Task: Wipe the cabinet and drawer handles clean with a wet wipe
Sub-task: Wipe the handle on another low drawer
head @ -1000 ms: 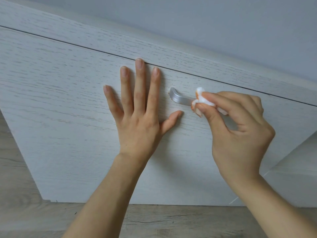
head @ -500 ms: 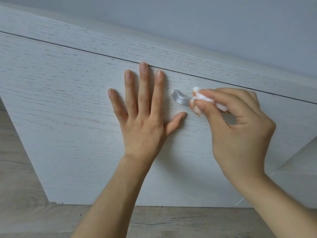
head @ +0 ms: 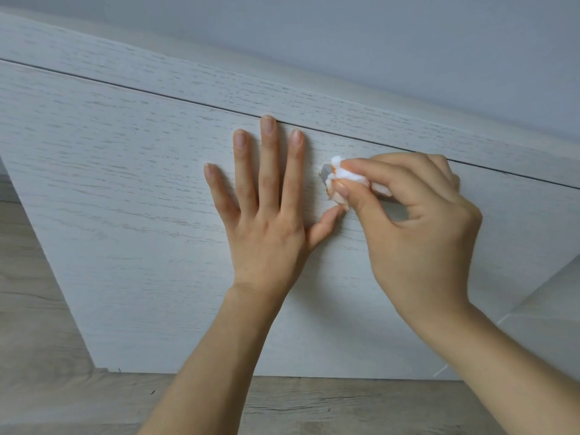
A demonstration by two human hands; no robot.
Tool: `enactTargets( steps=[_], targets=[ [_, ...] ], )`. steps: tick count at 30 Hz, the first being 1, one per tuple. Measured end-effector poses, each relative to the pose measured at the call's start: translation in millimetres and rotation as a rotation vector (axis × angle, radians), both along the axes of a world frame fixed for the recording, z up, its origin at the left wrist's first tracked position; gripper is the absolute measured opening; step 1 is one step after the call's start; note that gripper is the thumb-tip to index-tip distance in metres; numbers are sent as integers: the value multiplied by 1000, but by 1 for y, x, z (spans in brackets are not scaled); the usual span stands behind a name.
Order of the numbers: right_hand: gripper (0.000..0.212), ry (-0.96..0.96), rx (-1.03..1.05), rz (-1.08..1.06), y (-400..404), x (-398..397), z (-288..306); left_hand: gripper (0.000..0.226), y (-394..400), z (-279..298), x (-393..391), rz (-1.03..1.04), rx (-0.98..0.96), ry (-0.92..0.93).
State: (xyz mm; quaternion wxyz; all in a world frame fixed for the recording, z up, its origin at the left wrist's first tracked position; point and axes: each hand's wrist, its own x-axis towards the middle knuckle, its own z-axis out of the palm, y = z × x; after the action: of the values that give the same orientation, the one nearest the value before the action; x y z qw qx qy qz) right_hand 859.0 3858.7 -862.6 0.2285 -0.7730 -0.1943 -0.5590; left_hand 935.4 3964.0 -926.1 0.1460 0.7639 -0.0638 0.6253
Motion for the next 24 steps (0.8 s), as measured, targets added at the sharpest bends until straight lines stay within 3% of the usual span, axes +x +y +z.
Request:
enactTargets(
  steps=[5,10,15,24],
  targets=[
    [8,3,66,-22,-4,-5,-1,83,1,-2,2,9,0,8],
    [7,49,-11,-44,24,6,8,72,-2,-1,4,1,-32,-26],
    [6,54,199,-80,4,-9,1,85,2,-2,1,9,2,4],
    [8,196,274,61,22,-19,-8,78,-1,-1,3,-1,-16,-16]
  ],
)
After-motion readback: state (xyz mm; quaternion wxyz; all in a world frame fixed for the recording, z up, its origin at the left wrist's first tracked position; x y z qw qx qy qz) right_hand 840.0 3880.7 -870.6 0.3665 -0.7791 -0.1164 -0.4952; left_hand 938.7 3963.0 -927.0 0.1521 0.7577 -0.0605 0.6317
